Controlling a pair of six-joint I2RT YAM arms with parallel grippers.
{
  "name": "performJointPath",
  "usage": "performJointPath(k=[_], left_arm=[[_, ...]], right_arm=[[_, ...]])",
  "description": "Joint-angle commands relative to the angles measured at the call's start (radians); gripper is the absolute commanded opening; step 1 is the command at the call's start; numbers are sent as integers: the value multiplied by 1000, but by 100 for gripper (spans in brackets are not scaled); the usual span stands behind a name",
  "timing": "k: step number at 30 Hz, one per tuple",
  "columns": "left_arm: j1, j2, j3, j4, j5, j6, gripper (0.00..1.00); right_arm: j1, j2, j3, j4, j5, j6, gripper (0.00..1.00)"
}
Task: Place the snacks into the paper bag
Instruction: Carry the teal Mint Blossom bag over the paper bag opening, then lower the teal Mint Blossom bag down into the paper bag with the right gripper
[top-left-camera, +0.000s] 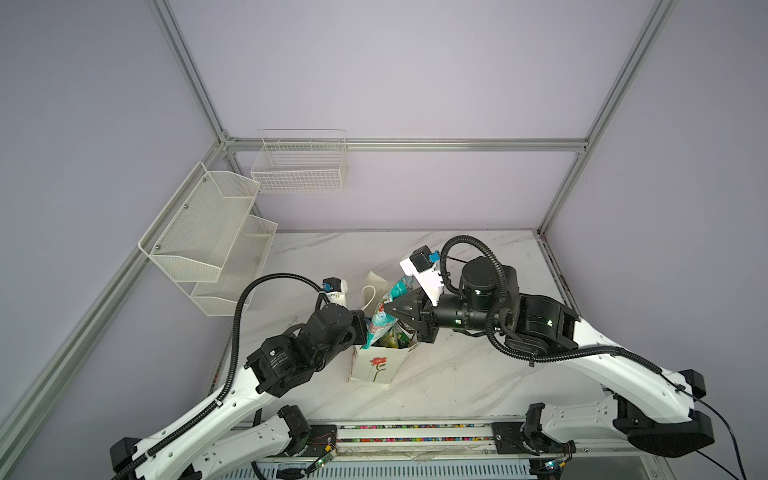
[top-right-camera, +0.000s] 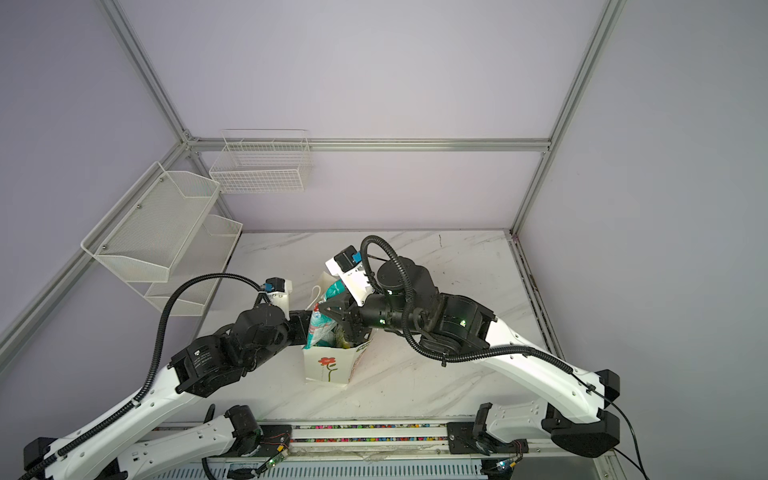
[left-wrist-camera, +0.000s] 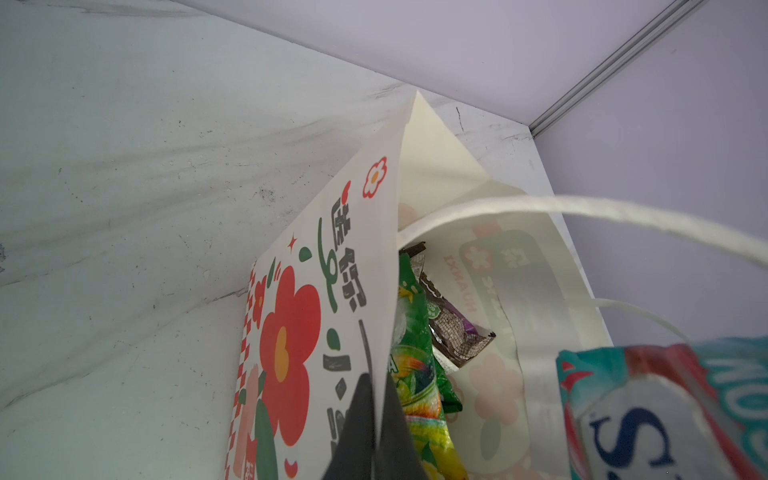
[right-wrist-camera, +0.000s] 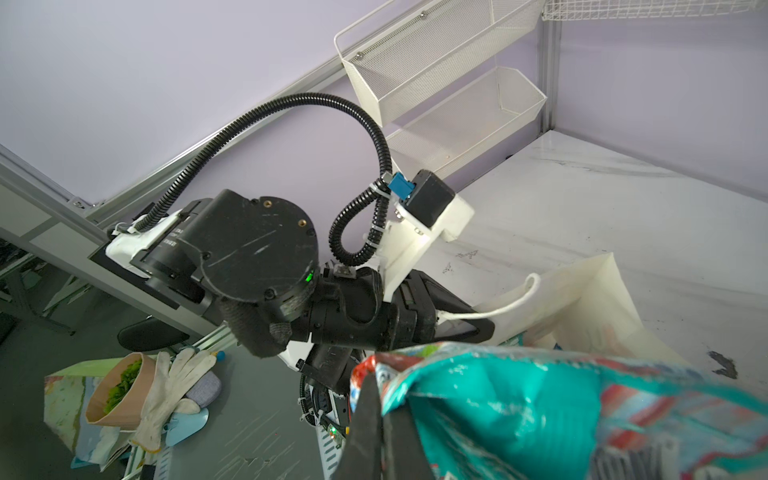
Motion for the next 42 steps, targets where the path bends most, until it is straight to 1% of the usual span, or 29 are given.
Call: performJointPath(k=[1, 13, 22, 33, 42], left_arm=[[-2, -12, 37, 21, 5, 10, 0], [-3, -7, 37, 25, 11, 9, 0], [-1, -1, 41, 28, 13, 12, 0], [-2, -4, 39, 31, 17, 9, 0], [-2, -2, 41, 35, 23, 6, 0]], right_arm=[[4, -38, 37, 19, 68, -28, 0], [5, -49, 25, 3, 168, -35, 0], [5, -12, 52, -20, 242, -66, 0], [5, 12, 48, 14, 255, -70, 0], [5, 49, 76, 24, 256, -94, 0]])
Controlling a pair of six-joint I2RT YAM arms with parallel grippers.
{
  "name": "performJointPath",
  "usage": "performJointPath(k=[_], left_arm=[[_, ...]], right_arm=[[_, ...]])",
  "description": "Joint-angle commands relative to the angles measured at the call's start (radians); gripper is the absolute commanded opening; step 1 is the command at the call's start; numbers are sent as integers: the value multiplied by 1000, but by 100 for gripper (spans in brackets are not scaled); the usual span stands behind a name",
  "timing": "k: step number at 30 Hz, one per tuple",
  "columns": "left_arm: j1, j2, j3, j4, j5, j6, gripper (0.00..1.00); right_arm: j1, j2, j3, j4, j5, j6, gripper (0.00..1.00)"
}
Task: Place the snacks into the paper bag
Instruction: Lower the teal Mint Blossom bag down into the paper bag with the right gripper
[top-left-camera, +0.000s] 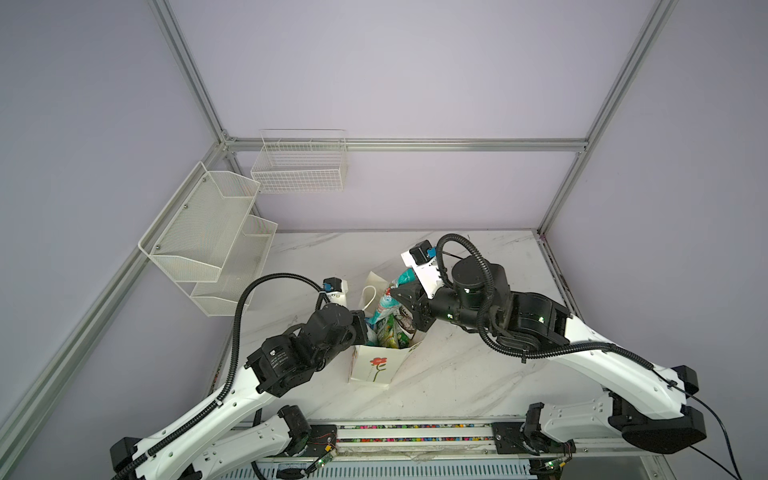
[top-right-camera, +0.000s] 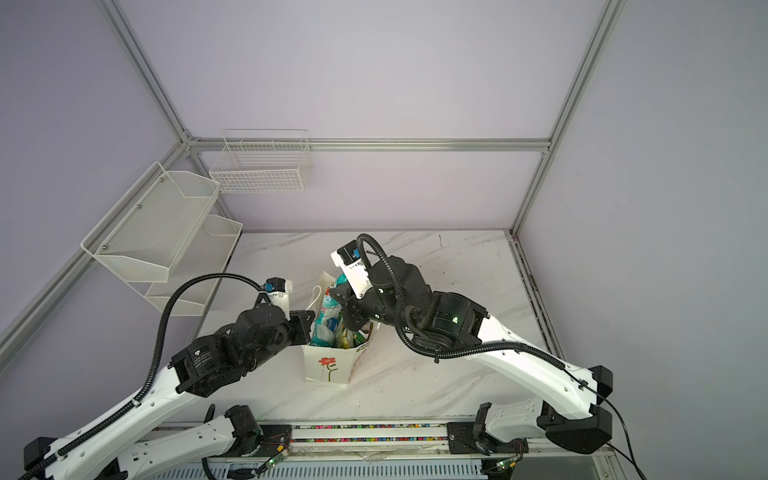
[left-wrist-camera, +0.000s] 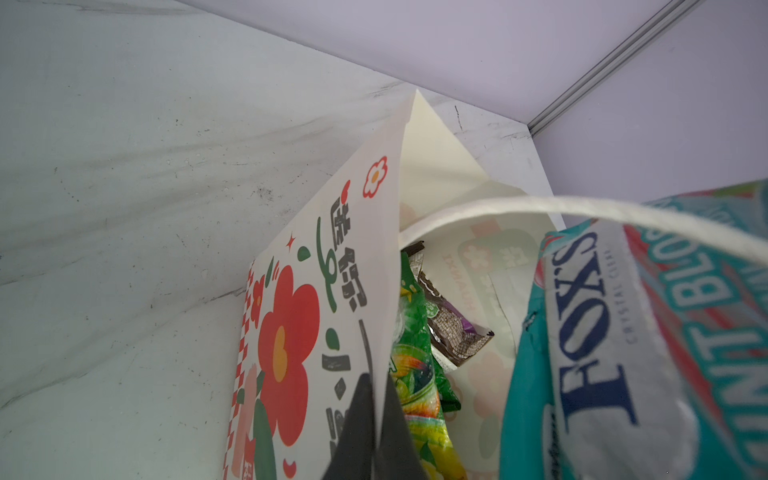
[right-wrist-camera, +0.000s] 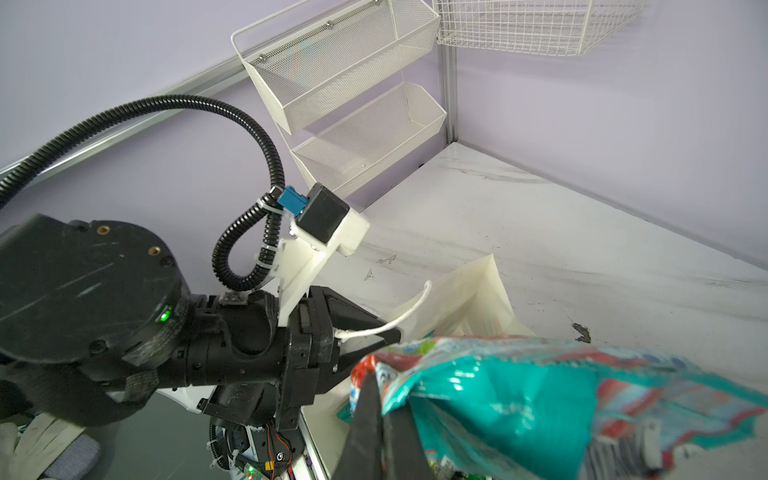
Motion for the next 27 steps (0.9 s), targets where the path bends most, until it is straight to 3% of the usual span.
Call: performJointPath(k=[1, 27], left_arm=[[-2, -3, 41, 32, 17, 6, 0], [-2, -5, 36, 34, 8, 8, 0]], right_arm=[[5, 8, 55, 60, 12, -32, 0], [5, 12, -22, 84, -46, -56, 0]])
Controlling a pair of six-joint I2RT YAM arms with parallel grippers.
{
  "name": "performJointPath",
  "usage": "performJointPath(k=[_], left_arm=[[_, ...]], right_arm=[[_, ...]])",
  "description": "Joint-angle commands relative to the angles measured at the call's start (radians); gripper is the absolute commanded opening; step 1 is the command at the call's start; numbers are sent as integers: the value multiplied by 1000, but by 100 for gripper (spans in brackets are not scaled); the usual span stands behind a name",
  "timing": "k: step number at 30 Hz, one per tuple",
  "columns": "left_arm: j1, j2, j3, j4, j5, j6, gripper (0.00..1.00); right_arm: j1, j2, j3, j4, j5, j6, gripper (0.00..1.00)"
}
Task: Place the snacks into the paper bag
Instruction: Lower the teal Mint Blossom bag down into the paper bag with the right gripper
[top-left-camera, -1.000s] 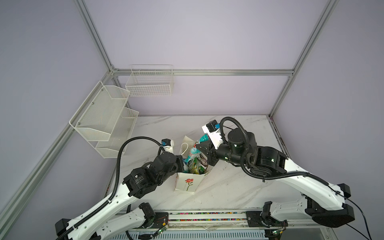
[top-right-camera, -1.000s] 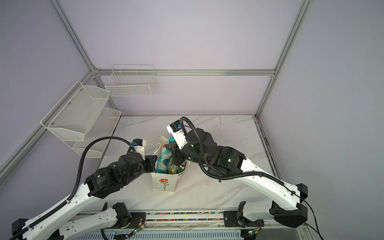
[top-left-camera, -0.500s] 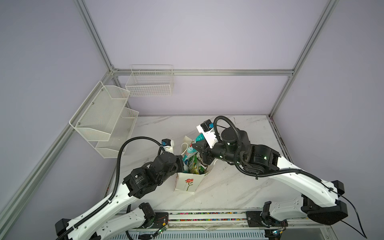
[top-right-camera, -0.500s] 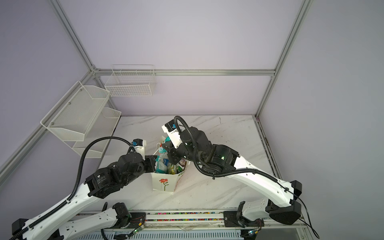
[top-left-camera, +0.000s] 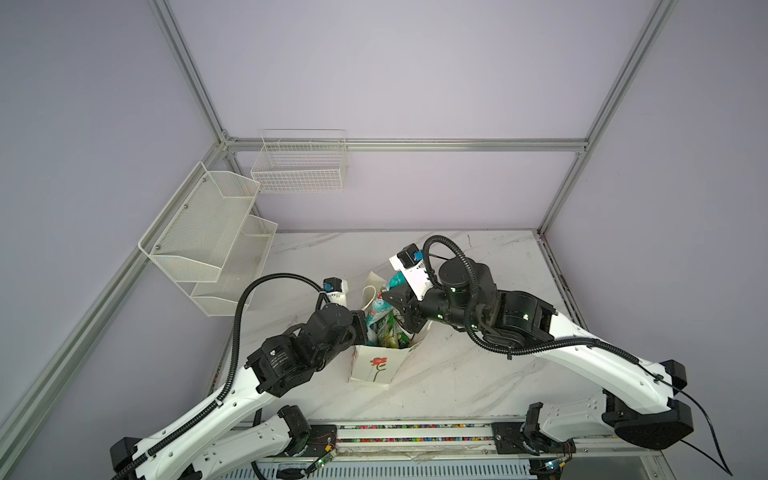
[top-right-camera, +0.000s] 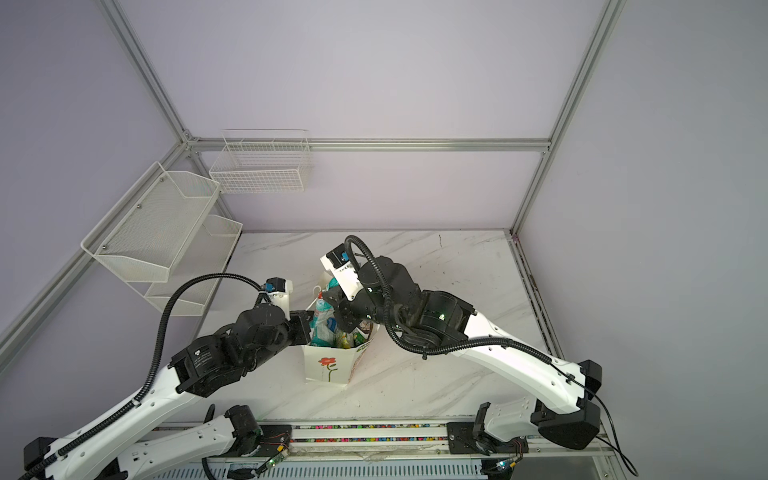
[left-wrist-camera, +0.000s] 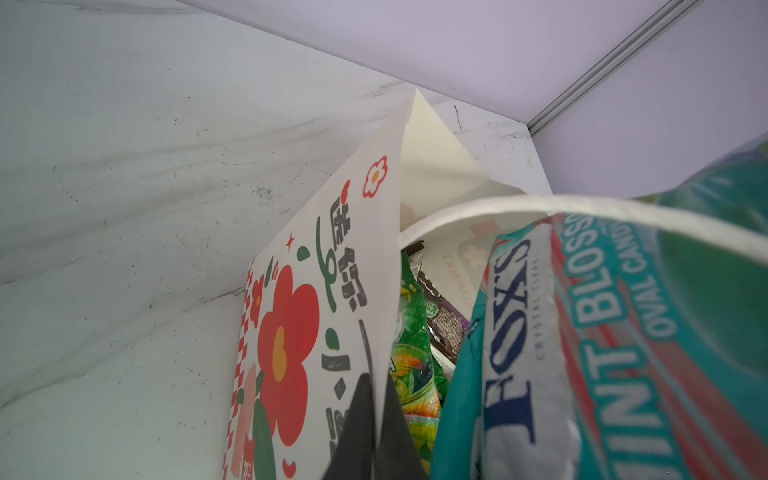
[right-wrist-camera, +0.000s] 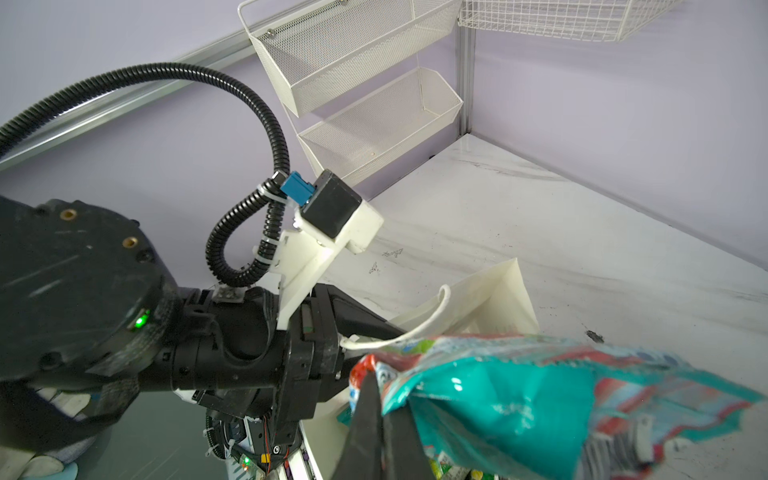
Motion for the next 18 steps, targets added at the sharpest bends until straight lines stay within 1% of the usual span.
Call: performJointPath(k=[1, 18], left_arm=[[-3, -6, 36, 33, 7, 8, 0], [-2, 0, 34, 35, 12, 3, 0]], right_arm=[[5, -30, -17, 61, -3, -29, 0], [4, -39, -63, 77, -10, -33, 0]])
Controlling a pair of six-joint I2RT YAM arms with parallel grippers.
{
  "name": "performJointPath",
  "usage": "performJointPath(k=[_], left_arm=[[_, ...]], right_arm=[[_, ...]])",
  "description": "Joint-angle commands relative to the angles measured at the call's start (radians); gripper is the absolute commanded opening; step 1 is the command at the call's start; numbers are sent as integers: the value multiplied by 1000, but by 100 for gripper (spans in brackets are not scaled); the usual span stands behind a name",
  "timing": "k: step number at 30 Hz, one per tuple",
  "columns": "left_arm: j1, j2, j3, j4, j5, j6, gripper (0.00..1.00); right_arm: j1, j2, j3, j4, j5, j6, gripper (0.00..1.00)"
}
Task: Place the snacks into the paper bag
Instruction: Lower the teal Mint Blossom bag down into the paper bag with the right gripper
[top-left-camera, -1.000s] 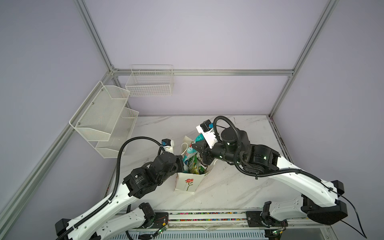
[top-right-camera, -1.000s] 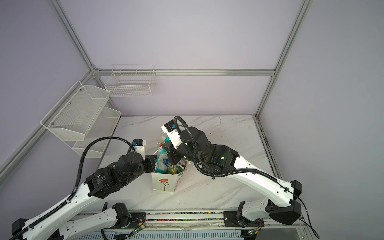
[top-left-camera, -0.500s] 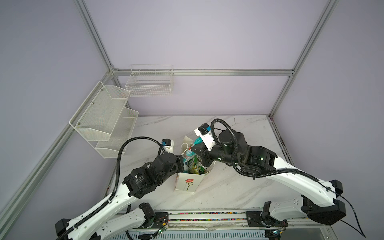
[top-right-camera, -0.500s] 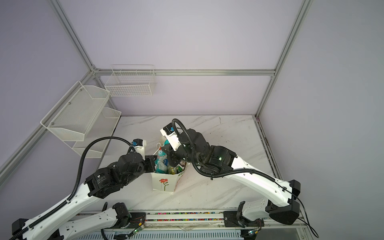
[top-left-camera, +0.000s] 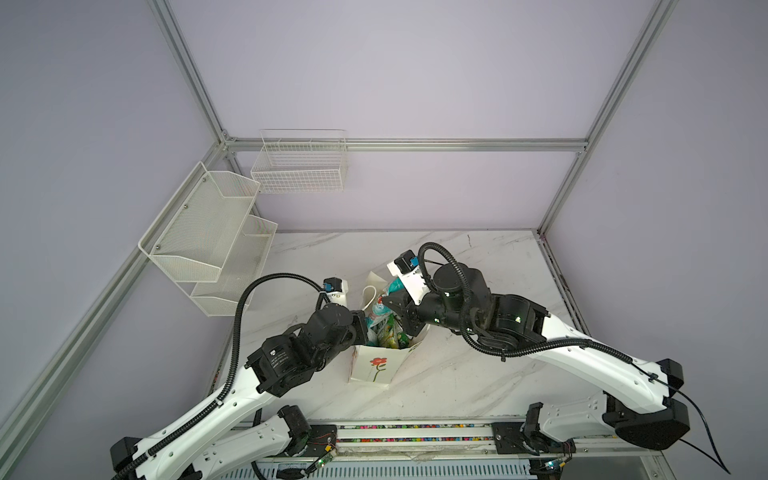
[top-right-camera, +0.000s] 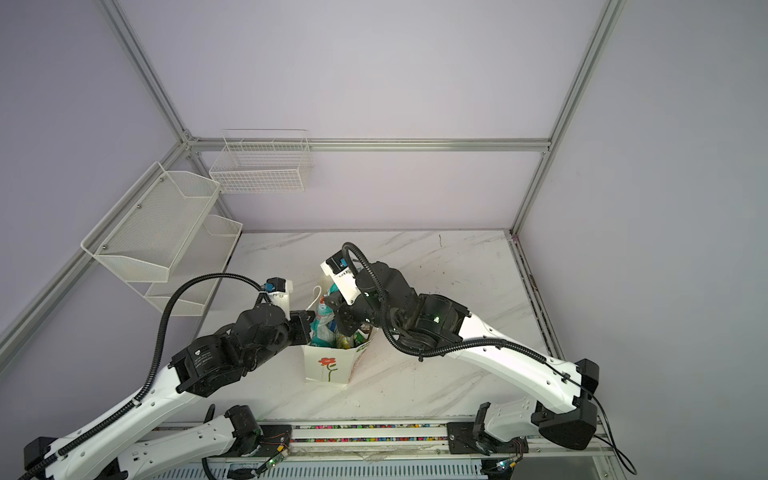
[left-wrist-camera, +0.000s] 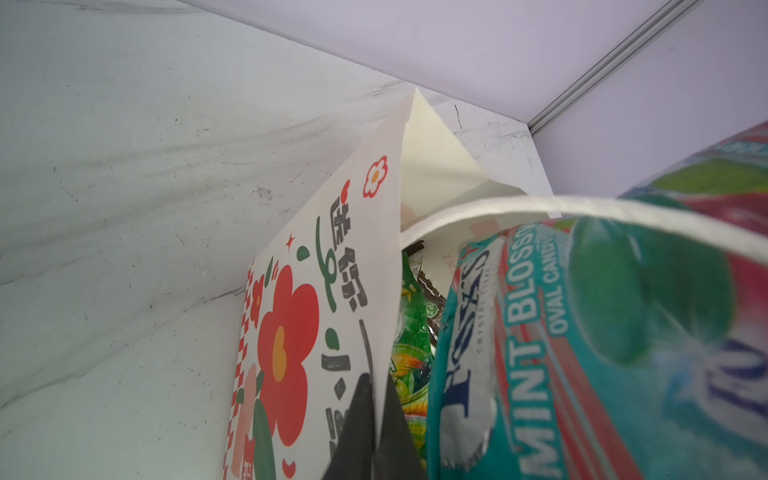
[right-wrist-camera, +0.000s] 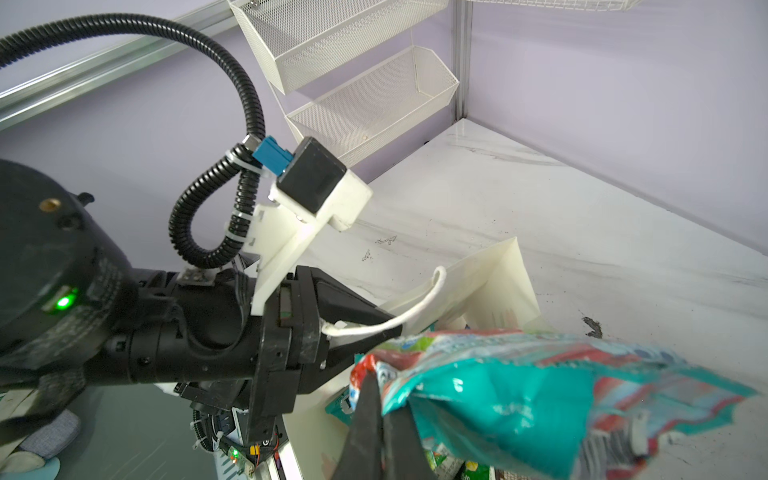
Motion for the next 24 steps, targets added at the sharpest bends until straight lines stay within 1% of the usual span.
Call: performJointPath(k=[1, 24], left_arm=[[-2, -2, 34, 36, 11, 3, 0], [-2, 6, 37, 43, 18, 8, 0]], right_arm=[[5, -35, -9, 54, -10, -28, 0], [5, -17, -18, 51, -61, -38, 0]])
